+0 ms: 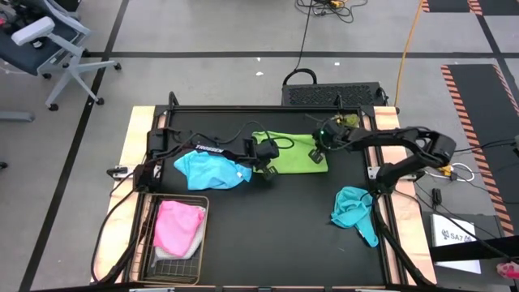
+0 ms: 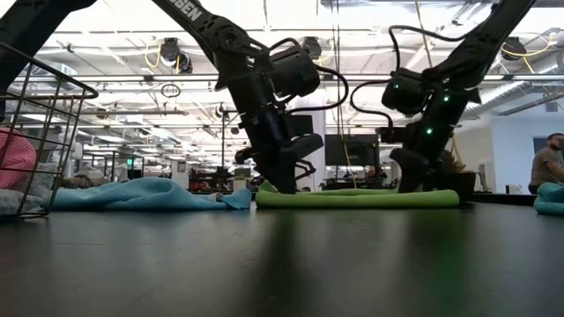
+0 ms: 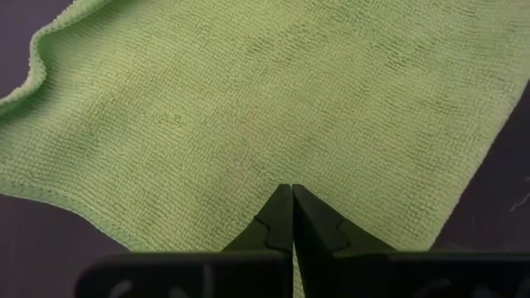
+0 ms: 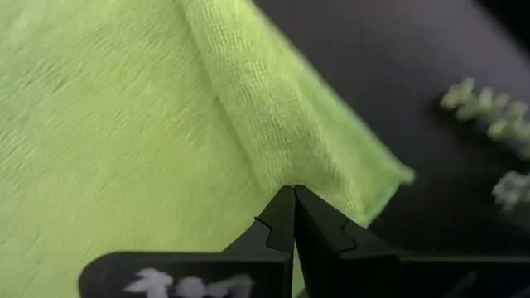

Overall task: Fold microfiber towels
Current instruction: Fold the green microfiber cloth

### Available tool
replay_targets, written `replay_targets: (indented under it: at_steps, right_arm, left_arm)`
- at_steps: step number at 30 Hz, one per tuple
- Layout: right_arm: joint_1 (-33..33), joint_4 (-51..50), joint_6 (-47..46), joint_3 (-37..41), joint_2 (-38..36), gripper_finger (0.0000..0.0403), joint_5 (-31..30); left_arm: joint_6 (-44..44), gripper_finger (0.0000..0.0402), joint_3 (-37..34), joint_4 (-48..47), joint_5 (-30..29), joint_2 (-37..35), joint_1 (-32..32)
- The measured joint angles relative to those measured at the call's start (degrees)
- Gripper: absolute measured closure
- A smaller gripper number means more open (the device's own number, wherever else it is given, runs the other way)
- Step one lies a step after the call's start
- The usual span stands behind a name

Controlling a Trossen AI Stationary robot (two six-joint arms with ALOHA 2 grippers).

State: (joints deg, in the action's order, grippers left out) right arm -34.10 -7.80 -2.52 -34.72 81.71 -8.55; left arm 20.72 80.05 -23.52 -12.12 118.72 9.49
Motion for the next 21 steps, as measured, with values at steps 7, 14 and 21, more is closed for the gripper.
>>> replay_targets:
  at_steps: [7,14,21]
  right_arm:
    - [-2.4,6.8,4.25,0.0,-0.87,0.0403,-5.19]
    - [-3.41,4.71,3.06,0.0,-6.12,0.0403,-2.95]
    - [5.61,-4.35,-4.78,-0.02,-13.51,0.0403,11.42]
  left_arm:
    - [0.63,0.0398,0.0,-0.52,0.0,0.0,-0.53]
    - [0.82,0.0398,0.02,-0.85,-0.22,0.0,-0.59]
    - [0.34,0.0398,0.02,-1.0,-0.57,0.0,-0.33]
